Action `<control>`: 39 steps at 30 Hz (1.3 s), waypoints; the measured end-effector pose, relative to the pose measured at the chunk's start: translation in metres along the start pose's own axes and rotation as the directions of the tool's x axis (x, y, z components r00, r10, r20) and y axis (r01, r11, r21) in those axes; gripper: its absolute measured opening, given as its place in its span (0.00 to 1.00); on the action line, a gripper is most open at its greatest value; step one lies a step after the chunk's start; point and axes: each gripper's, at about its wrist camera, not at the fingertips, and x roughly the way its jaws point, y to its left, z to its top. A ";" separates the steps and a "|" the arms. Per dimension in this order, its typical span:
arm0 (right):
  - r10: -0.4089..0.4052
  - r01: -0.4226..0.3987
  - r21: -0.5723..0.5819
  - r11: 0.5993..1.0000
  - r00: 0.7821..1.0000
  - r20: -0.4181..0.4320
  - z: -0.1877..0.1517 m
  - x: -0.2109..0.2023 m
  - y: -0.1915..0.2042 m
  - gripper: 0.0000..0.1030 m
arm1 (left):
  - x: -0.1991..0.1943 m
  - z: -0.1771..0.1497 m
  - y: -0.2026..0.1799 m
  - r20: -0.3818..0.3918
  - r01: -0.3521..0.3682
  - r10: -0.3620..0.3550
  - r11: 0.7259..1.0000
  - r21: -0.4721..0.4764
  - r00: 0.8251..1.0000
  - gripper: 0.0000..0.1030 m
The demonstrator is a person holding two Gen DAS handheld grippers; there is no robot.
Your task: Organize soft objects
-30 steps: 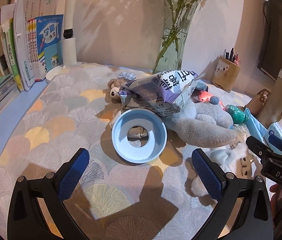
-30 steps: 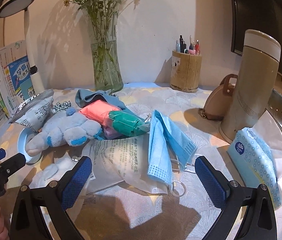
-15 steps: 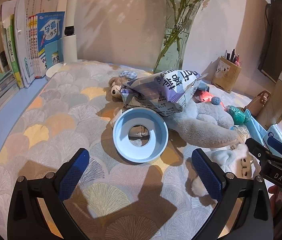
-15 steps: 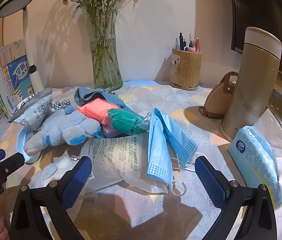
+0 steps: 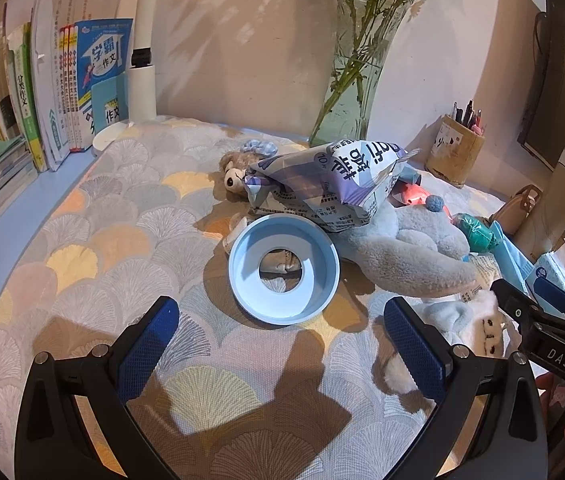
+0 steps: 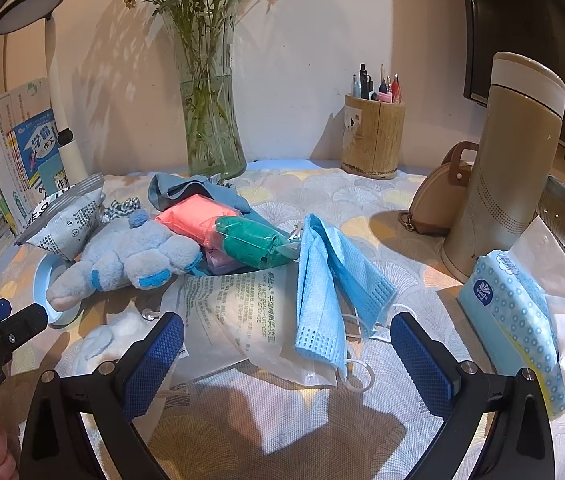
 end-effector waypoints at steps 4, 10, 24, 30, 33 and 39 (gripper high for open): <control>0.000 0.000 0.000 1.000 1.000 0.000 0.000 0.000 0.000 1.00 | 0.000 0.000 0.001 -0.002 0.002 -0.002 1.000 -0.007 1.000 0.99; 0.000 0.000 0.000 1.000 1.000 -0.001 0.000 0.000 0.000 1.00 | 0.000 0.001 0.001 -0.002 0.001 -0.001 1.000 -0.002 1.000 0.99; -0.001 0.001 0.001 1.000 1.000 -0.003 0.001 0.000 0.000 1.00 | 0.000 0.001 0.001 -0.001 0.004 -0.004 1.000 -0.002 1.000 0.99; -0.001 0.001 0.002 1.000 1.000 -0.003 0.001 0.000 0.000 1.00 | 0.000 0.001 0.000 0.000 0.003 -0.003 1.000 0.000 1.000 0.99; -0.001 0.001 0.002 1.000 1.000 -0.004 0.001 0.000 0.000 1.00 | -0.001 0.000 0.000 0.003 0.006 -0.006 1.000 -0.002 1.000 0.99; -0.016 0.015 0.018 1.000 0.999 0.037 -0.001 -0.009 -0.002 1.00 | -0.010 0.003 0.010 0.008 0.075 -0.074 0.995 -0.068 0.997 0.99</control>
